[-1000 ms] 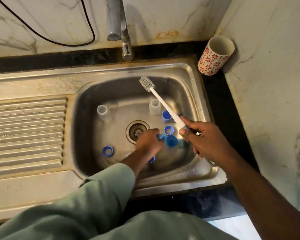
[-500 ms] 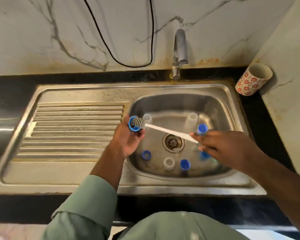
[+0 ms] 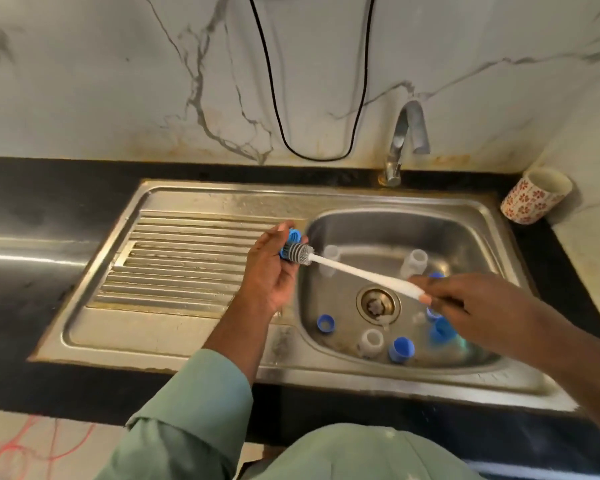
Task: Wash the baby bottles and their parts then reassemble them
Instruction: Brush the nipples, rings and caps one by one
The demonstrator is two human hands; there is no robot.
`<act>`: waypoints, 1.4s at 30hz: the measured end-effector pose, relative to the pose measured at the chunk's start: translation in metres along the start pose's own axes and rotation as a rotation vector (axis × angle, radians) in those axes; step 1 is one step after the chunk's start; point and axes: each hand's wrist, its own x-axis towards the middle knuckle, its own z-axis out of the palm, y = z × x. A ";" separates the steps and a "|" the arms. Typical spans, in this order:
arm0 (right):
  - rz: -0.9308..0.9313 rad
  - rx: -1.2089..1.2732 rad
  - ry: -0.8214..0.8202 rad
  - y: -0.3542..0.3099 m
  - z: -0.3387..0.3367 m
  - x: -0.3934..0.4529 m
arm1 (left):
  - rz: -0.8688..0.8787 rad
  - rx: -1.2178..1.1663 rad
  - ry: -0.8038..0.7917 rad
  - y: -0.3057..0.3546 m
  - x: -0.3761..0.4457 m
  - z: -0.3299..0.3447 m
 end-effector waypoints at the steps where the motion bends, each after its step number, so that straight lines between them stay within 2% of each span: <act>1: -0.008 0.060 0.035 0.006 -0.003 0.003 | 0.027 -0.011 -0.017 0.001 -0.003 0.004; 3: 0.011 0.153 0.091 0.017 -0.007 0.007 | 0.081 -0.014 -0.033 0.001 -0.009 0.012; 6: -0.076 0.075 0.031 0.025 -0.012 0.006 | 0.111 -0.039 0.000 -0.002 -0.017 0.023; 9: -0.051 0.190 0.052 0.032 -0.018 0.003 | 0.120 -0.006 0.033 -0.010 -0.022 0.033; 11: -0.047 0.164 0.071 0.036 -0.015 0.000 | 0.113 -0.020 0.054 -0.014 -0.022 0.038; 14: -0.085 0.201 0.021 0.034 -0.013 -0.006 | 0.109 -0.098 0.081 -0.013 -0.020 0.038; 16: -0.034 0.301 0.064 0.038 -0.016 -0.003 | 0.114 -0.068 0.082 -0.015 -0.019 0.037; 18: -0.004 0.249 0.060 0.040 -0.017 -0.002 | 0.122 -0.054 0.080 -0.015 -0.016 0.037; 21: -0.063 0.197 0.003 0.033 -0.017 -0.006 | 0.106 -0.073 0.075 -0.013 -0.015 0.039; 24: 0.029 0.335 0.093 0.041 -0.017 -0.002 | 0.086 -0.020 0.067 -0.014 -0.012 0.043; 29: 0.004 0.235 0.015 0.037 -0.019 -0.007 | 0.073 -0.003 0.092 -0.014 -0.008 0.051; 32: 0.044 0.218 0.125 0.046 -0.026 -0.001 | 0.065 0.018 0.069 -0.017 -0.006 0.053; 34: 0.040 0.053 0.118 0.044 -0.026 0.000 | 0.076 0.032 0.062 -0.013 -0.001 0.055; 36: -0.034 0.001 0.078 0.041 -0.027 -0.002 | 0.073 0.021 0.084 -0.014 0.000 0.055; 38: -0.074 0.010 0.128 0.042 -0.034 -0.003 | 0.073 0.031 0.097 -0.018 0.000 0.054; 40: -0.037 -0.042 0.241 0.049 -0.039 -0.001 | 0.071 0.043 0.076 -0.018 0.001 0.056; 42: -0.028 -0.178 0.218 0.048 -0.035 -0.003 | 0.078 0.024 0.067 -0.012 0.003 0.059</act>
